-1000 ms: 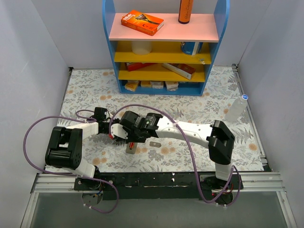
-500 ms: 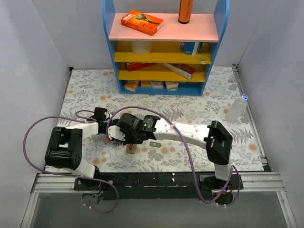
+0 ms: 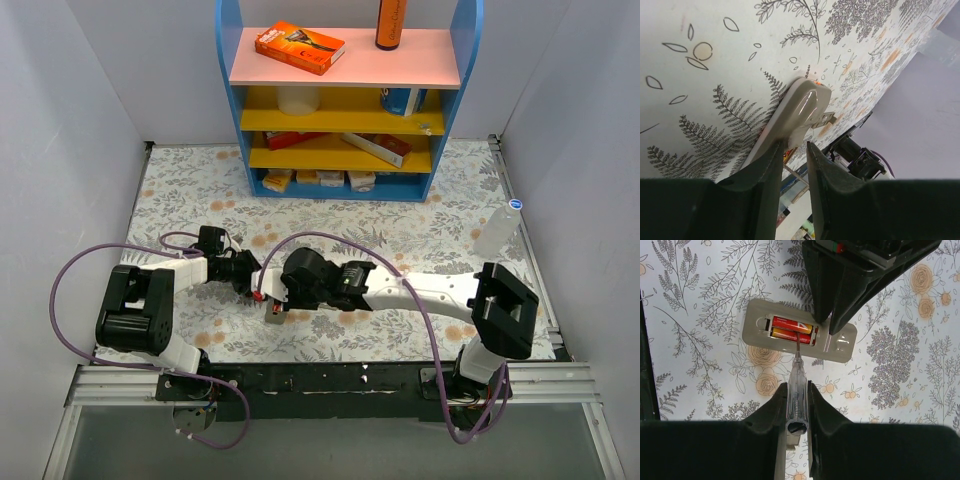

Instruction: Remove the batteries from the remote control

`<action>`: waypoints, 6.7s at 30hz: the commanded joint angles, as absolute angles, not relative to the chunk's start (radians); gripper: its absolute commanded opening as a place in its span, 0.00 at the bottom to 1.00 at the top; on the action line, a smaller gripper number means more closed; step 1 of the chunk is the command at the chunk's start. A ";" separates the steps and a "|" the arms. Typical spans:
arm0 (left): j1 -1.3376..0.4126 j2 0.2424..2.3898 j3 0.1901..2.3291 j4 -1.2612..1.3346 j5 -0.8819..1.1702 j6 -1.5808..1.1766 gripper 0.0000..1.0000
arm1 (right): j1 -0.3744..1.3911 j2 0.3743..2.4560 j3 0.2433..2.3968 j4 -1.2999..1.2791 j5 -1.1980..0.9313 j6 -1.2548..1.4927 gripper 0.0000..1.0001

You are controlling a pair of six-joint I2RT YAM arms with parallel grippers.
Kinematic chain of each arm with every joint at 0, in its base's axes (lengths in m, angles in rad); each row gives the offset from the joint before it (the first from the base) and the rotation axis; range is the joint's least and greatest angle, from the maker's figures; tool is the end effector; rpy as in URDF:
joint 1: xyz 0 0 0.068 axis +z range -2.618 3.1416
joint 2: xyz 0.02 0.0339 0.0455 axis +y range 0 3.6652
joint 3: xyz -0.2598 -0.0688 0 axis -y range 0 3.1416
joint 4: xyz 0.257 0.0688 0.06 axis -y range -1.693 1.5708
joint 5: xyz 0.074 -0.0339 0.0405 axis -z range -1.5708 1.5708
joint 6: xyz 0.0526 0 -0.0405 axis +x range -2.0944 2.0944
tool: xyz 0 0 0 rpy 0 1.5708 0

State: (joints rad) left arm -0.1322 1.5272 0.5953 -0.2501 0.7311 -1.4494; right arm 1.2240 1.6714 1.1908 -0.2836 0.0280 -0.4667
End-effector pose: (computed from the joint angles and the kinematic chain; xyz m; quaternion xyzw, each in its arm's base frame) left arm 0.2462 -0.0682 0.0978 0.5062 -0.7669 0.3749 0.1225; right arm 0.1350 0.3692 0.2188 -0.6845 0.6143 0.1331 0.3694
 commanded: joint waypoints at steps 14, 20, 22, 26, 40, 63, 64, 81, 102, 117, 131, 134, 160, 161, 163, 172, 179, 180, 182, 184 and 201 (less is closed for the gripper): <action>-0.207 1.574 0.549 -0.331 0.678 -1.442 0.25 | 1.203 1.634 0.916 -0.107 -0.005 -0.428 0.01; -0.207 1.577 0.552 -0.334 0.666 -1.443 0.25 | 1.198 1.611 0.900 -0.075 0.018 -0.425 0.01; -0.207 1.575 0.552 -0.336 0.667 -1.443 0.25 | 1.198 1.611 0.894 -0.064 0.017 -0.420 0.01; -0.207 1.562 0.558 -0.342 0.652 -1.445 0.25 | 1.198 1.580 0.879 -0.035 0.020 -0.417 0.01; -0.207 1.536 0.641 -0.436 0.548 -1.424 0.27 | 1.193 1.474 0.744 0.120 0.025 -0.448 0.01; -0.241 1.397 0.772 -0.586 0.419 -1.215 0.59 | 1.187 1.459 0.712 0.183 0.009 -0.463 0.01; -0.251 1.402 0.770 -0.584 0.417 -1.213 0.59 | 1.187 1.459 0.713 0.180 0.009 -0.465 0.01; -0.272 1.571 0.773 -0.518 0.433 -1.255 0.34 | 1.187 1.402 0.615 0.273 0.025 -0.436 0.01; -0.272 1.569 0.732 -0.505 0.448 -1.285 0.22 | 1.187 1.451 0.563 0.386 -0.077 -0.358 0.01; -0.270 1.591 0.732 -0.495 0.471 -1.307 0.17 | 1.187 1.384 0.433 0.719 -0.130 -0.255 0.01; -0.270 1.534 0.758 -0.543 0.454 -1.304 0.19 | 1.187 1.390 0.520 0.563 0.035 -0.307 0.01; -0.268 1.531 0.755 -0.545 0.453 -1.307 0.19 | 1.189 1.390 0.548 0.513 0.058 -0.325 0.01; -0.270 1.497 0.730 -0.561 0.423 -1.315 0.18 | 1.264 1.558 0.876 0.057 0.285 -0.328 0.01; -0.270 1.499 0.732 -0.566 0.416 -1.313 0.18 | 1.266 1.565 0.912 0.026 0.288 -0.319 0.01; -0.270 1.497 0.739 -0.581 0.382 -1.309 0.18 | 1.273 1.588 0.946 -0.067 0.310 -0.307 0.01; -0.270 1.506 0.742 -0.595 0.371 -1.312 0.14 | 1.281 1.706 1.137 -0.296 0.397 -0.198 0.01; -0.268 1.506 0.732 -0.589 0.383 -1.312 0.13 | 1.282 1.729 1.106 -0.252 0.394 -0.175 0.01; -0.270 1.508 0.732 -0.588 0.385 -1.313 0.13 | 1.282 1.720 1.085 -0.220 0.400 -0.167 0.01; -0.270 1.512 0.729 -0.586 0.387 -1.312 0.13 | 1.281 1.694 1.001 -0.171 0.400 -0.141 0.01; -0.270 1.522 0.727 -0.583 0.391 -1.310 0.12 | 1.281 1.640 0.938 -0.074 0.397 -0.127 0.01; -0.270 1.525 0.722 -0.551 0.448 -1.324 0.12 | 1.281 1.473 0.606 0.370 0.416 -0.129 0.01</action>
State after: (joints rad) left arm -0.2569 1.5223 0.7460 -0.5179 0.4229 -1.3239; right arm 1.2839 1.4960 0.5606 0.3325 0.3882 -0.1184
